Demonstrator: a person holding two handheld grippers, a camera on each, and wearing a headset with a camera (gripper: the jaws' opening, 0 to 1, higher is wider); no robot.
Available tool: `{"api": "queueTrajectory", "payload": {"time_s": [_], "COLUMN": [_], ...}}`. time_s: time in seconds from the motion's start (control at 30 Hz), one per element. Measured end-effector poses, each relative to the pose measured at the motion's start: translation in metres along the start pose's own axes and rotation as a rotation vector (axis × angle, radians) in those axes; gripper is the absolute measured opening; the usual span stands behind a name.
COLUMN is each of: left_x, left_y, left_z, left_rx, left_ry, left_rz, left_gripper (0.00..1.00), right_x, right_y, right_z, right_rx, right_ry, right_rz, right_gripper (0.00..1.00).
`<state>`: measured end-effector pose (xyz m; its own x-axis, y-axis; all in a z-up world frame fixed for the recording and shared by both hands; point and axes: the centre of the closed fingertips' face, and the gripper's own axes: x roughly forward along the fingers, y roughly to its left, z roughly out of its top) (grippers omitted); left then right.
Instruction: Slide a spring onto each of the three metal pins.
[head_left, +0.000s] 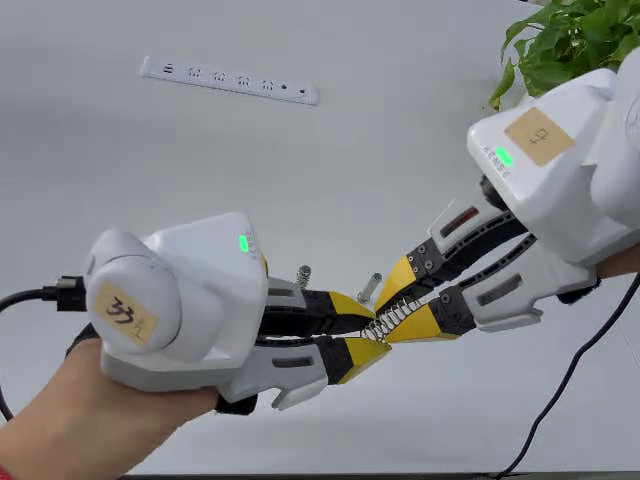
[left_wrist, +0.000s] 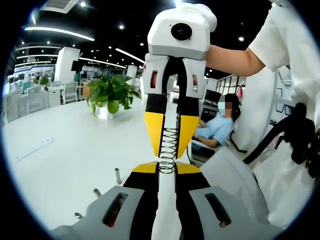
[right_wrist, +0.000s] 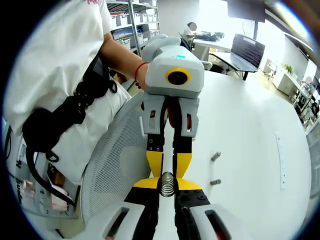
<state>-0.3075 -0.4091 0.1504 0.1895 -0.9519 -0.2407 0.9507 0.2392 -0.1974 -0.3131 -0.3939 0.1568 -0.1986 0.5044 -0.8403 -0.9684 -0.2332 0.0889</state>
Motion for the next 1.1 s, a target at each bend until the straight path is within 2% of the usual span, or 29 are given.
{"api": "queueTrajectory", "payload": {"time_s": [0.23, 0.5, 0.67, 0.9, 1.1], "left_x": [-0.006, -0.026, -0.043, -0.078, -0.106], "left_y": [0.004, 0.017, 0.026, 0.048, 0.066], "left_z": [-0.006, -0.018, -0.023, -0.039, -0.052], "left_rx": [-0.008, -0.016, -0.024, -0.05, -0.056], "left_ry": [0.005, 0.022, 0.024, 0.039, 0.059], "left_rz": [0.019, 0.071, 0.115, 0.215, 0.288], "left_gripper": [0.12, 0.18, 0.2, 0.26, 0.36], "right_x": [-0.004, -0.01, -0.014, -0.018, -0.015], "right_y": [-0.001, -0.014, -0.023, -0.043, -0.058], "right_z": [0.0, -0.008, -0.017, -0.039, -0.054], "right_rx": [0.013, 0.049, 0.074, 0.133, 0.169], "right_ry": [-0.008, 0.0, 0.025, 0.07, 0.113], "right_rz": [-0.007, -0.049, -0.087, -0.151, -0.177], "right_gripper": [0.07, 0.07, 0.07, 0.07, 0.07]}}
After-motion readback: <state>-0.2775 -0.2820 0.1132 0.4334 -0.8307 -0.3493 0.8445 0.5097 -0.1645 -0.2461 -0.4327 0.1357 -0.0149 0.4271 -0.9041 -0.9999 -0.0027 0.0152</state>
